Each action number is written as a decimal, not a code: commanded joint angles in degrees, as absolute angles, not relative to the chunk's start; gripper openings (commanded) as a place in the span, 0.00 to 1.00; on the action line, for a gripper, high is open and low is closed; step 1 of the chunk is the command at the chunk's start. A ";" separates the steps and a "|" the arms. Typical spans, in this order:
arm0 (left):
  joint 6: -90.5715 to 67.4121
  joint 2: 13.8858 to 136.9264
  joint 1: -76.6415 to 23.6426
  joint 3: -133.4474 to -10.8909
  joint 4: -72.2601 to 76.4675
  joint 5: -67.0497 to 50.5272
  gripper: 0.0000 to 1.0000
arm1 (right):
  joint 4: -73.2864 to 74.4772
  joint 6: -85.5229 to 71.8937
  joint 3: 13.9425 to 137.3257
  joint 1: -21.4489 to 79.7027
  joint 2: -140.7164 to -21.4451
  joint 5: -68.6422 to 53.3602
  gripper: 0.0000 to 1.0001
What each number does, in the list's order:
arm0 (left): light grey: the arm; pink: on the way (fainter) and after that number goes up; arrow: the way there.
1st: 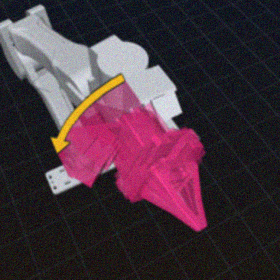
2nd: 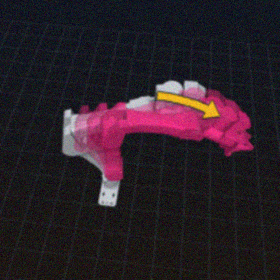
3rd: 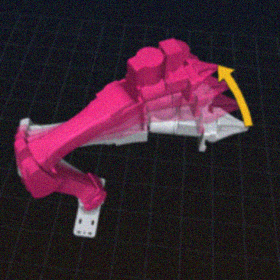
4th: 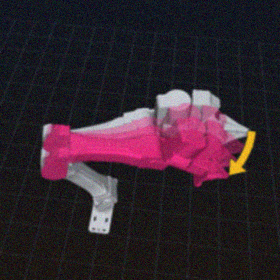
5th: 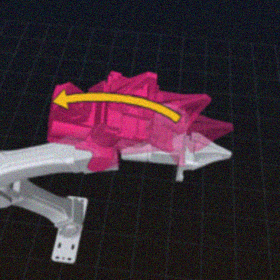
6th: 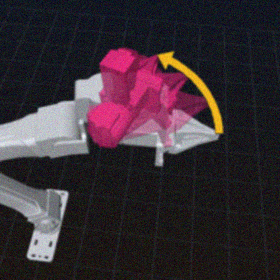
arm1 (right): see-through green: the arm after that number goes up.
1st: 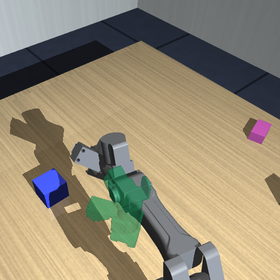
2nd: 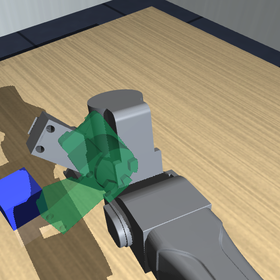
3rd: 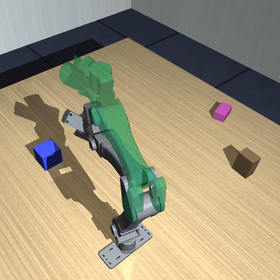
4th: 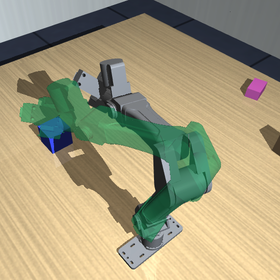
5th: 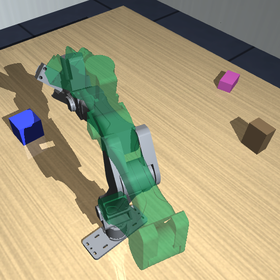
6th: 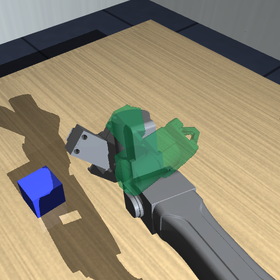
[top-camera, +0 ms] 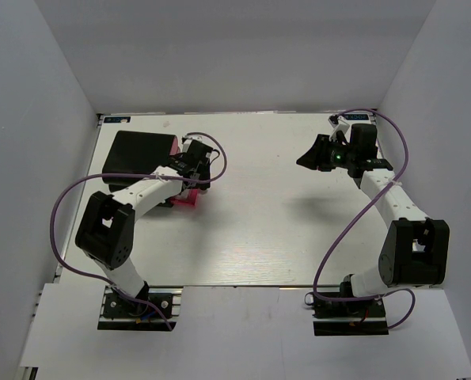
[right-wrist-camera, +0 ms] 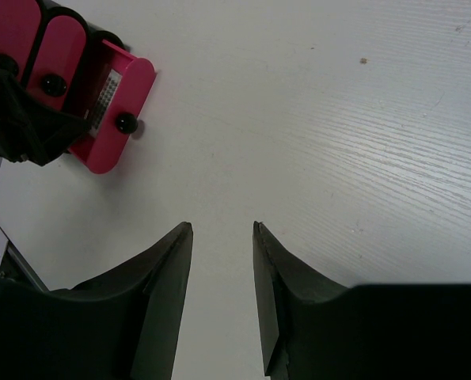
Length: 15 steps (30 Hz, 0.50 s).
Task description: Organize the makeup
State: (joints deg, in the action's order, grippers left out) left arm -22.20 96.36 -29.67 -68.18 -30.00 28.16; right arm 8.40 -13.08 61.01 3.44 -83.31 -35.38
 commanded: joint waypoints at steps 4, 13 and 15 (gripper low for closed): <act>-22.94 95.02 -29.09 -69.79 -30.67 27.43 0.83 | 6.50 -12.92 60.56 3.34 -83.32 -36.56 0.43; -17.06 78.86 -30.23 -65.58 -28.13 8.72 0.00 | 6.07 -8.54 60.91 4.48 -84.72 -44.35 0.31; -16.61 72.71 -29.54 -64.87 -28.39 6.08 0.00 | 5.63 -5.46 60.73 5.70 -85.51 -47.01 0.23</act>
State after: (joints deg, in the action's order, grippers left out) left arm -18.81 81.93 -29.89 -65.58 -29.80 14.02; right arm 8.14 -10.00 61.01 4.01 -84.49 -40.07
